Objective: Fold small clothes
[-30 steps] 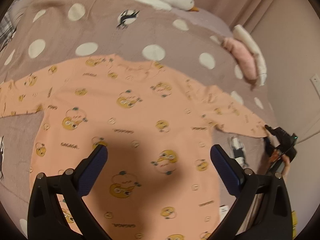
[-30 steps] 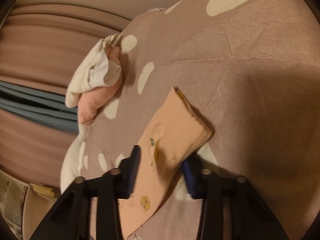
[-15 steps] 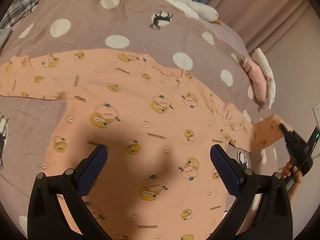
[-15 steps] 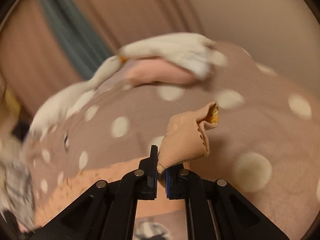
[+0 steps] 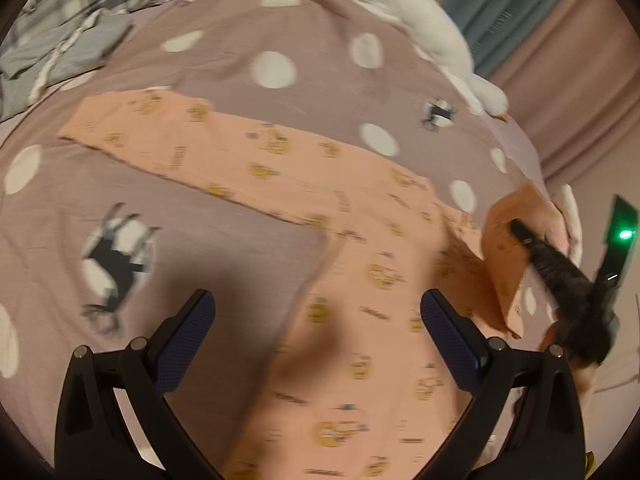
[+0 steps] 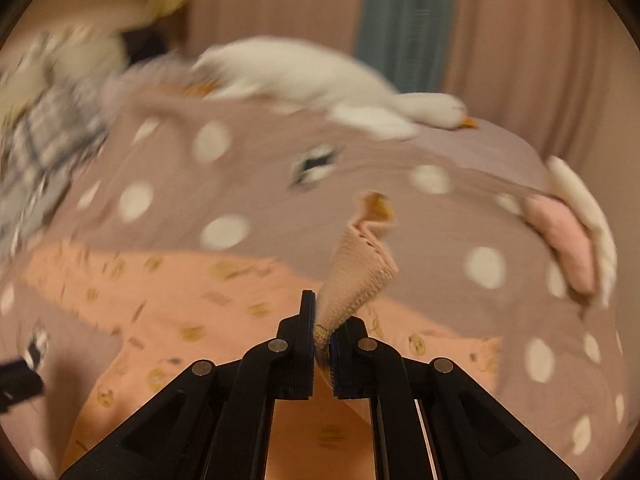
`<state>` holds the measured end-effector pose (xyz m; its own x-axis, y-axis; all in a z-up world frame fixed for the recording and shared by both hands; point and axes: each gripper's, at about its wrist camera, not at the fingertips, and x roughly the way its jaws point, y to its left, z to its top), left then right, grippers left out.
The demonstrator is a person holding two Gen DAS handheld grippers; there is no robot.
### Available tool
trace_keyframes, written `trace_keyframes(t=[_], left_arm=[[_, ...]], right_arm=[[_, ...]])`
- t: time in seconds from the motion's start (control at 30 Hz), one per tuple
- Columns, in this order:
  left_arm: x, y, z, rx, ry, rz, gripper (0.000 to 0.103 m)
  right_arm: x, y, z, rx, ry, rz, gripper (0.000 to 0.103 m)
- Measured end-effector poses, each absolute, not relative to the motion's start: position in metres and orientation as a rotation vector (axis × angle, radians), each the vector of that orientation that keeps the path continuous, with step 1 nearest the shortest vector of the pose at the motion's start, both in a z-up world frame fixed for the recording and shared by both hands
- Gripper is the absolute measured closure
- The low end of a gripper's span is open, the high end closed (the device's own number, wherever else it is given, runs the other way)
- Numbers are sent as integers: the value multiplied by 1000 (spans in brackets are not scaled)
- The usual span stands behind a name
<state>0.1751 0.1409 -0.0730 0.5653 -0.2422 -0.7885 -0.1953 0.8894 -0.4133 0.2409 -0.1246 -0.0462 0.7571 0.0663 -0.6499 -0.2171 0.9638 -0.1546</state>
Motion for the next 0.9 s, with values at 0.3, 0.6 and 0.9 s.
trace_keyframes(t=[0.3,0.6,0.9], left_arm=[[168,181,-82,-542,971,10,1],[176,182,-83,-563,963,-9,0],[209,133,-69,-528,948,-210,7]], right_arm=[[225,-13,-112,-535,744,251,96],[211,-1,-113,-604,794,379,51],[154,-118,-76,-93,756,535,32]])
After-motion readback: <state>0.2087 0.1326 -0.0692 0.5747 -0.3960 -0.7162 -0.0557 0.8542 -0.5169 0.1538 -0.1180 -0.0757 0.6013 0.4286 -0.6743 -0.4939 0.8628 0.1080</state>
